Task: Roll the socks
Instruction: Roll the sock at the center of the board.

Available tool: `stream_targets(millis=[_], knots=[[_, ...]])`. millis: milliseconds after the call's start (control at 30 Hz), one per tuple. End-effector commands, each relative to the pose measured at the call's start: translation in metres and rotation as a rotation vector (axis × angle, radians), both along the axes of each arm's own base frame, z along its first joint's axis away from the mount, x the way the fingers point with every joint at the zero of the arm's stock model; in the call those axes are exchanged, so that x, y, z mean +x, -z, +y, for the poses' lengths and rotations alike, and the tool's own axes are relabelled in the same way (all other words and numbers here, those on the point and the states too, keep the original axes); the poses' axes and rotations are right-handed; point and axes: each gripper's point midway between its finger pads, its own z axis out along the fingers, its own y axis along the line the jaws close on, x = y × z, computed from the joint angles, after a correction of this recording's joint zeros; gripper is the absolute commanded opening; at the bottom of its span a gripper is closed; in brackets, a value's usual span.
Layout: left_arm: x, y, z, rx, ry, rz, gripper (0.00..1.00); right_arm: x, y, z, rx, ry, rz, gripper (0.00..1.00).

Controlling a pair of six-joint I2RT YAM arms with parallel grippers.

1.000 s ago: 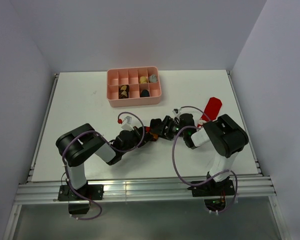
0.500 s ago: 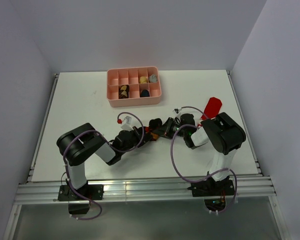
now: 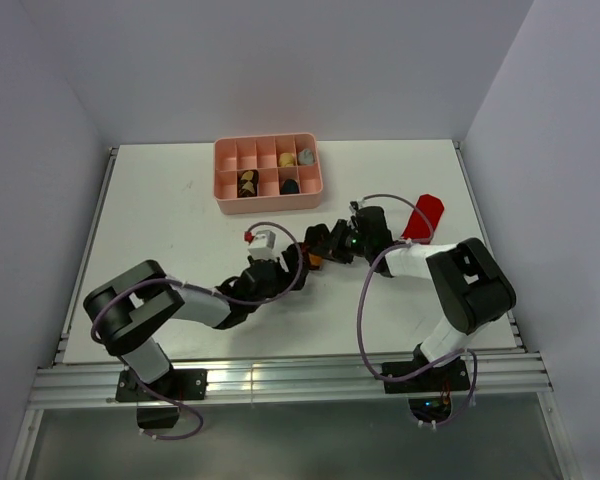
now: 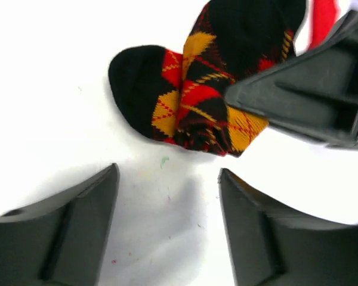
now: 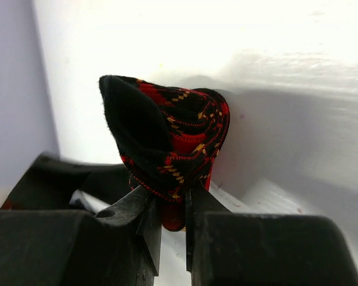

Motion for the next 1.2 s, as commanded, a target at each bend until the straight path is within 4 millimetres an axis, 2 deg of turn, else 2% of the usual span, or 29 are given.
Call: stream_targets(millis=[0,33,100,133,167,300,333,433,500,567,733,900,1067,1100,1167], knots=[[0.007,-0.016,0.006,0.319,-0.011,-0.194,0.78,0.0,0.002,-0.014,-0.147,0.038,0.056,0.0],[0.002,-0.026,-0.002,0.355,-0.02,-0.248,0.8,-0.007,0.007,-0.015,-0.18,0.029,0.097,0.0],[-0.003,-0.029,-0.01,0.446,0.022,-0.323,0.84,0.0,0.001,-0.016,-0.208,0.048,0.101,0.0],[-0.009,-0.034,-0.02,0.462,0.037,-0.354,0.85,-0.008,0.006,-0.018,-0.238,0.038,0.143,0.0],[-0.008,-0.037,-0.02,0.488,0.018,-0.377,0.87,-0.004,0.002,-0.016,-0.242,0.038,0.143,0.0],[-0.005,-0.034,-0.035,0.586,0.048,-0.434,0.88,-0.007,0.002,-0.016,-0.27,0.042,0.178,0.0],[-0.005,-0.028,-0.037,0.609,0.059,-0.439,0.88,-0.007,0.002,-0.015,-0.275,0.043,0.184,0.0],[0.001,-0.03,-0.049,0.627,0.066,-0.465,0.86,-0.01,0.005,-0.015,-0.288,0.041,0.216,0.0],[0.003,-0.022,-0.052,0.659,0.073,-0.467,0.85,-0.01,0.006,-0.015,-0.291,0.043,0.227,0.0],[0.007,-0.023,-0.054,0.672,0.057,-0.473,0.84,-0.011,0.006,-0.014,-0.29,0.041,0.238,0.0],[0.01,-0.02,-0.062,0.673,0.064,-0.472,0.77,-0.013,0.01,-0.014,-0.287,0.042,0.257,0.0],[0.013,-0.004,-0.062,0.694,0.061,-0.42,0.64,-0.013,0.009,-0.012,-0.278,0.043,0.261,0.0],[0.013,0.012,-0.061,0.667,0.084,-0.357,0.44,-0.012,0.006,-0.01,-0.268,0.042,0.261,0.0],[0.011,0.019,-0.061,0.659,0.095,-0.331,0.31,-0.013,0.006,-0.009,-0.26,0.042,0.265,0.0],[0.012,0.025,-0.058,0.648,0.099,-0.299,0.11,-0.012,0.004,-0.007,-0.247,0.039,0.261,0.0]])
